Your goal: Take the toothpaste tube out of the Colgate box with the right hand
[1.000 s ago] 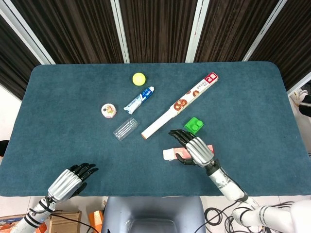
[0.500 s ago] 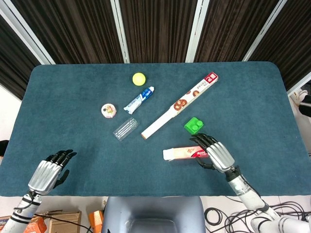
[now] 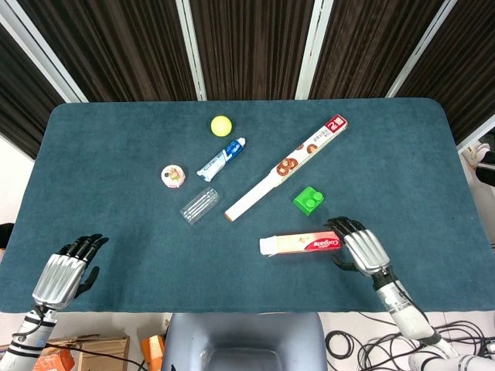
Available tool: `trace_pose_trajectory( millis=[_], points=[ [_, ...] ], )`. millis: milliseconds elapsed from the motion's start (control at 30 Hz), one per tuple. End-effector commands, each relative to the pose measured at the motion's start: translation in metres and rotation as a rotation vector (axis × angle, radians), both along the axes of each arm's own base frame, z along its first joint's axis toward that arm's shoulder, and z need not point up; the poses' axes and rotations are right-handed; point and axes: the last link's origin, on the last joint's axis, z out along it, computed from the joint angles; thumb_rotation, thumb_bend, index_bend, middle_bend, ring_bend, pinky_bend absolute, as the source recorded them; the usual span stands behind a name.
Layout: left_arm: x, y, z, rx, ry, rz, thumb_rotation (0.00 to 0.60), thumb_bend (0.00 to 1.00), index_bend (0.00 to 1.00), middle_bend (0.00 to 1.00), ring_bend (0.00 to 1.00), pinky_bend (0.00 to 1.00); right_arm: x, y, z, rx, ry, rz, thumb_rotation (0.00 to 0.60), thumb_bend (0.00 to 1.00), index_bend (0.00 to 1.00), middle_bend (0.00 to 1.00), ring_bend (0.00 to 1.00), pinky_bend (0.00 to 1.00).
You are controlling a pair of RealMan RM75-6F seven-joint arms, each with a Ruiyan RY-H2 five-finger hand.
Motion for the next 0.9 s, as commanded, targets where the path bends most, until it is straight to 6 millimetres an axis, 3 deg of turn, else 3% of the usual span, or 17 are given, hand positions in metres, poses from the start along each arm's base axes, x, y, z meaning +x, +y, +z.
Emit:
trace_pose_trajectory(
  millis=[33, 900],
  points=[
    [-0.001, 0.001, 0.001, 0.001, -0.025, 0.025, 0.6, 0.46, 0.22, 0.21, 0.22, 0.46, -0.002, -0.005, -0.002, 0.006, 0.009, -0.034, 0.6, 0.26, 0.24, 0.18, 0.12, 0.24],
    [0.001, 0.003, -0.005, -0.08, -0.046, 0.01, 0.6, 0.46, 0.22, 0.21, 0.22, 0.46, 0.011, -0.023, -0.039, 0.048, -0.023, -0.047, 0.6, 0.26, 0.29, 0.22, 0.17, 0.28]
  ],
)
